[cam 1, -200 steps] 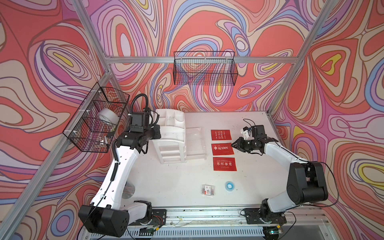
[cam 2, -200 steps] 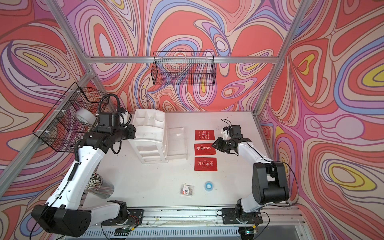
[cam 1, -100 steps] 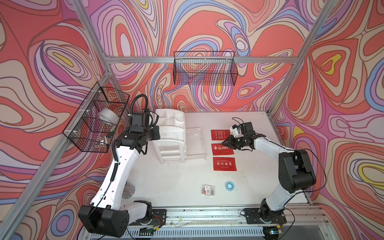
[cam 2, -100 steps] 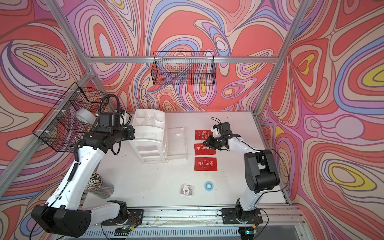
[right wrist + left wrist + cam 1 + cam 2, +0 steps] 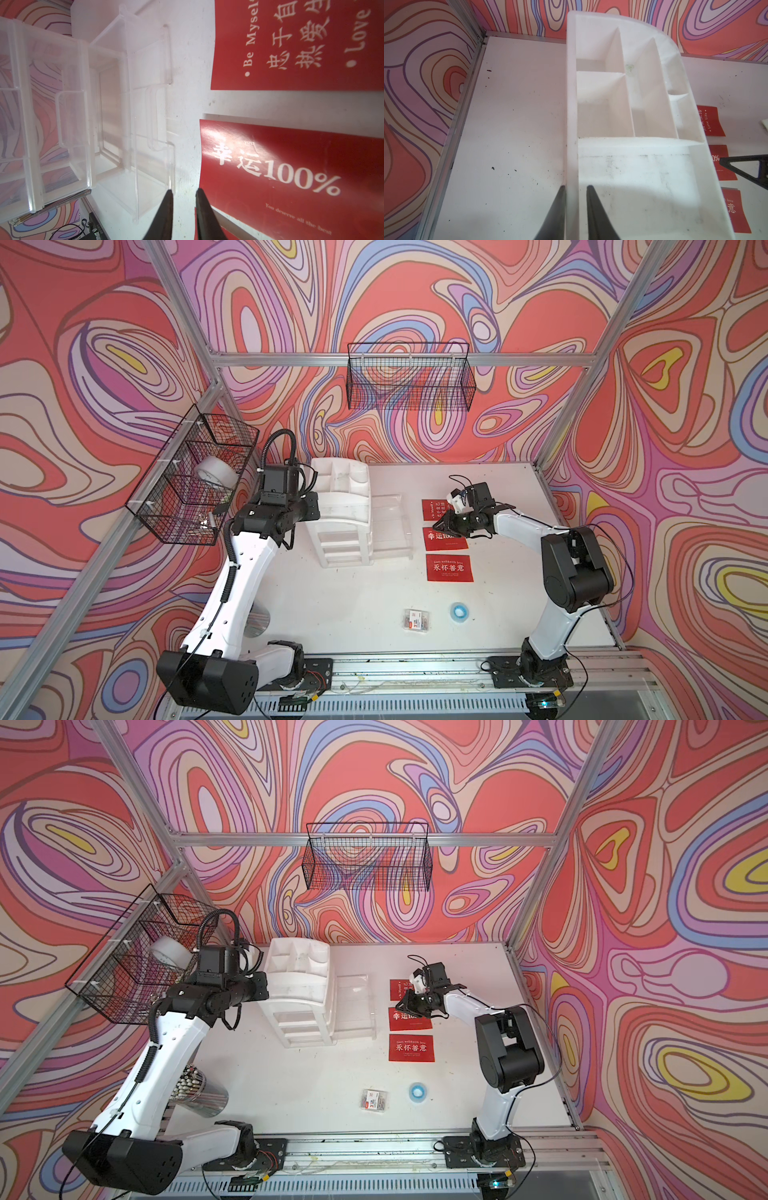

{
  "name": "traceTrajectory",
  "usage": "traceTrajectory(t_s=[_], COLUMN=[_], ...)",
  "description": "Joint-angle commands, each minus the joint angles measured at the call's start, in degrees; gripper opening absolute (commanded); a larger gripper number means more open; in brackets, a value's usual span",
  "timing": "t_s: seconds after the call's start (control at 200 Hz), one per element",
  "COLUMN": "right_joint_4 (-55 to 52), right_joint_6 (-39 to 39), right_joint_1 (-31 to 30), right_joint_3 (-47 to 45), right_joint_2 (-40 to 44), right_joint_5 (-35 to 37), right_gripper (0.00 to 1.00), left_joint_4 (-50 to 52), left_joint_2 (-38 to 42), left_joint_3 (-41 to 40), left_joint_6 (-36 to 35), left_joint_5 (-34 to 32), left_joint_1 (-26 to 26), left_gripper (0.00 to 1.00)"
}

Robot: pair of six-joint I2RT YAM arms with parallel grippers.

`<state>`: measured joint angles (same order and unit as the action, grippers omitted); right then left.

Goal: Take the postcards out of the drawer
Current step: Close the drawer in the storage box.

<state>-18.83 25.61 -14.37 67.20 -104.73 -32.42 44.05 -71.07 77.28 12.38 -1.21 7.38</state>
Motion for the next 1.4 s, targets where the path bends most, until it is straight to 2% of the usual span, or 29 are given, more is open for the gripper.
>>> traceTrajectory(t_s=[0.0,0.881,1.397], right_joint_4=[0.5,1.3,3.9], right_joint_6=[-0.1,1.0,3.2], right_joint_1=[-0.5,-6.7,-10.9], right_joint_3=[2.4,11.6,15.4], right_joint_2=[-1.5,-12.5,-16.0], right_joint_5=[0.5,-0.3,-3.0], right_gripper=[0.22,0.21,0.20], left_joint_4=[1.6,1.6,0.4], left_joint_2=[-1.0,-1.7,-1.6], left_joint_3=[-0.8,-1.3,-2.1], left_joint_6=[0.0,-0.1,0.7], left_joint_5=[-0.6,-0.5,3.4], left_joint_1=[-0.5,-0.6,-0.5], left_gripper=[0.19,0.12,0.09])
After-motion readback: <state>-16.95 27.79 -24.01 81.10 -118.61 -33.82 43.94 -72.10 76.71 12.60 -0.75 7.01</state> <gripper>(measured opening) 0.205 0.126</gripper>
